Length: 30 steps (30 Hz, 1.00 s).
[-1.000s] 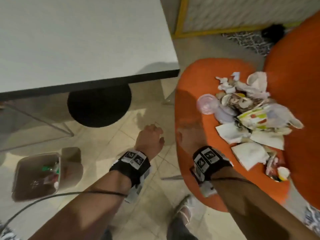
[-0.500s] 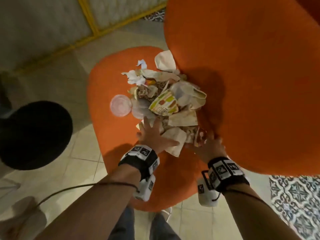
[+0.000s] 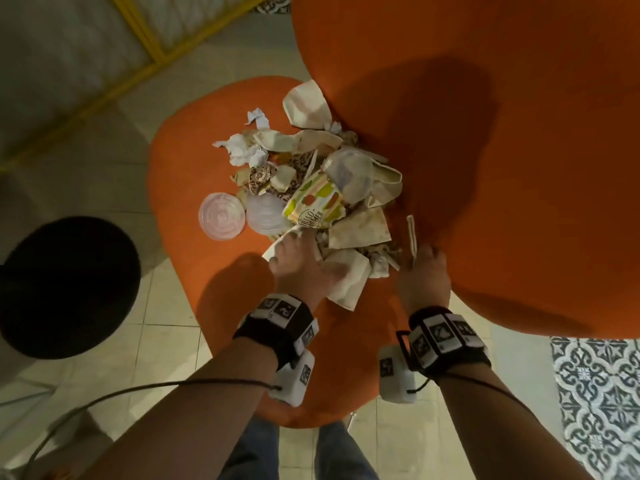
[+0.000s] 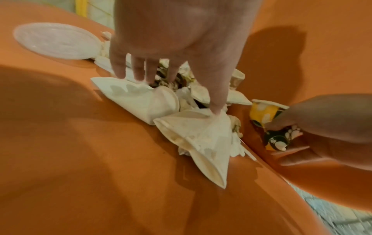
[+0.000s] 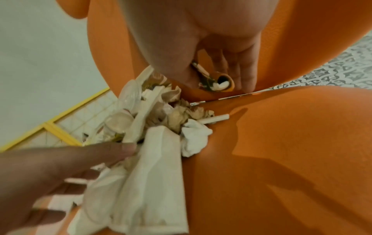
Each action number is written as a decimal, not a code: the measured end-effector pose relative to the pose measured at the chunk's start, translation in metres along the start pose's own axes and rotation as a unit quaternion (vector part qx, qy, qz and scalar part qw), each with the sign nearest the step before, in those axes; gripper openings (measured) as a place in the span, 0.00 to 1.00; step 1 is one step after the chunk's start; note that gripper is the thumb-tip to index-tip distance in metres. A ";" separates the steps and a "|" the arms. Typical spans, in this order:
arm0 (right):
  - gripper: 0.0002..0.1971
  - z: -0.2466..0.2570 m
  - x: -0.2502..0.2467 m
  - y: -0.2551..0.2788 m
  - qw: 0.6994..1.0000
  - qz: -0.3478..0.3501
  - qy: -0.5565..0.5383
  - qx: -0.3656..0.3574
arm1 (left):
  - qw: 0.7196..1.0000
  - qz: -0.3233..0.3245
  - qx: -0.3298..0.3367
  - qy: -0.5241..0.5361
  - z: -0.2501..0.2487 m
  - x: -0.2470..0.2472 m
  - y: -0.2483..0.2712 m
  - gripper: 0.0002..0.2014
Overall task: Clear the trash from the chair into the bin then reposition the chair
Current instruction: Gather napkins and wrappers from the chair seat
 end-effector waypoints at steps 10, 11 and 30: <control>0.54 0.045 0.029 -0.011 0.975 0.124 -0.162 0.092 | 0.992 0.089 -0.072 -0.045 0.020 0.018 -0.007 0.63; 0.56 0.045 0.033 -0.014 0.975 0.126 -0.152 0.099 | 0.993 0.074 -0.076 -0.042 0.018 0.018 -0.006 0.62; 0.47 0.025 0.049 -0.025 0.962 0.079 -0.227 0.127 | 0.932 0.051 -0.103 0.342 0.034 0.004 0.012 0.47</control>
Point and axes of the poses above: each hand's wrist, its own y-axis away from the middle knuckle, its own x-axis out of the palm, z = x × y, the point moved 4 cm from there along -y, towards the middle knuckle, and after that the axes turned 4 degrees about -y, right-handed, at the moved point
